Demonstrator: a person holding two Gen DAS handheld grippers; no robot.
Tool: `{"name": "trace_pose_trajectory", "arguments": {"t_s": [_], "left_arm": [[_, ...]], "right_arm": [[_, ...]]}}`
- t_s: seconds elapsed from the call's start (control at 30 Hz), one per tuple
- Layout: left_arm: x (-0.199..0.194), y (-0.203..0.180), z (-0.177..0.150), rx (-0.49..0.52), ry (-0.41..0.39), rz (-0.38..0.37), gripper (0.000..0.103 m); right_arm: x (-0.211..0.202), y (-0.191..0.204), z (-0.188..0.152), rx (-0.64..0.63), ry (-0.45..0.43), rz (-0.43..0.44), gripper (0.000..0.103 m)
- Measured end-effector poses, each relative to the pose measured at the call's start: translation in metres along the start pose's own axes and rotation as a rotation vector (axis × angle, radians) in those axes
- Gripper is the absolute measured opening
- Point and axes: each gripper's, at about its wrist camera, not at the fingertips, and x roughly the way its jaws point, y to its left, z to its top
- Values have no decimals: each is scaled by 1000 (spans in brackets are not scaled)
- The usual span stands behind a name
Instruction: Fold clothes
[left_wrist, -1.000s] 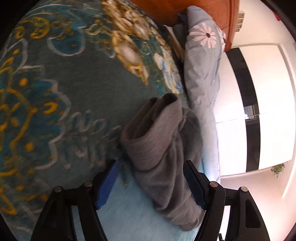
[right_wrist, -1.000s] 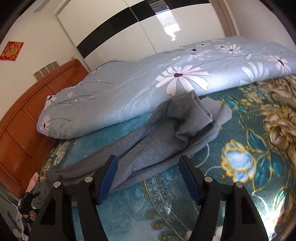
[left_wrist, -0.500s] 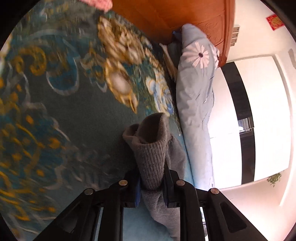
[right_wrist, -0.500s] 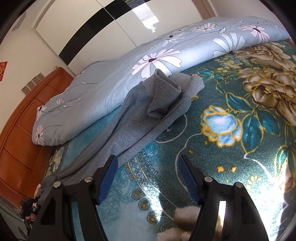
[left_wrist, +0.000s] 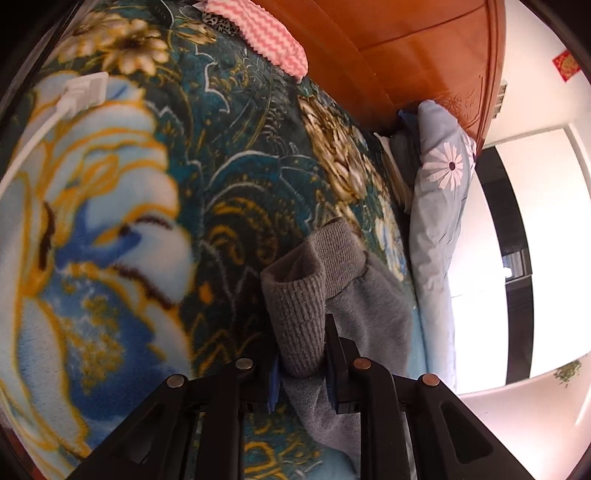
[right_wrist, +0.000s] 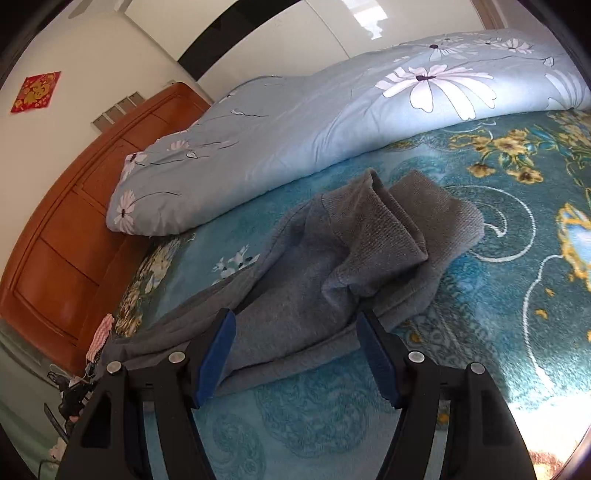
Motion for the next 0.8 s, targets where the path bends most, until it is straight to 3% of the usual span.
{"name": "trace_pose_trajectory", "arguments": {"t_s": [0.13,0.27,0.33,0.37,0.4,0.5,0.67,0.8], "left_arm": [[-1,9,-4,-5,20,-15,24],[6,10,-5,7,19,-12,25],[6,11,-5,6,22,-14,25],[6,10,-4,7,24,-13,25],[6,10,-4,13,24,-11,25],[5,6,-3,40,17,-8,25],[8,8,-2,34,18,-19,25],[10,11,-2,4,17,-32,25]], "right_arm": [[21,-28,12,160,-2,-30,69],[26,-39,20,241,-40,4,69],[25,-37,25,239,-53,-9,51],[24,-36,28,238,-60,-15,24],[21,-34,33,227,-60,-23,12],[9,-30,46,181,-62,-47,10],[-31,-38,54,102,-140,-57,10],[4,-77,43,212,-14,-95,10]]}}
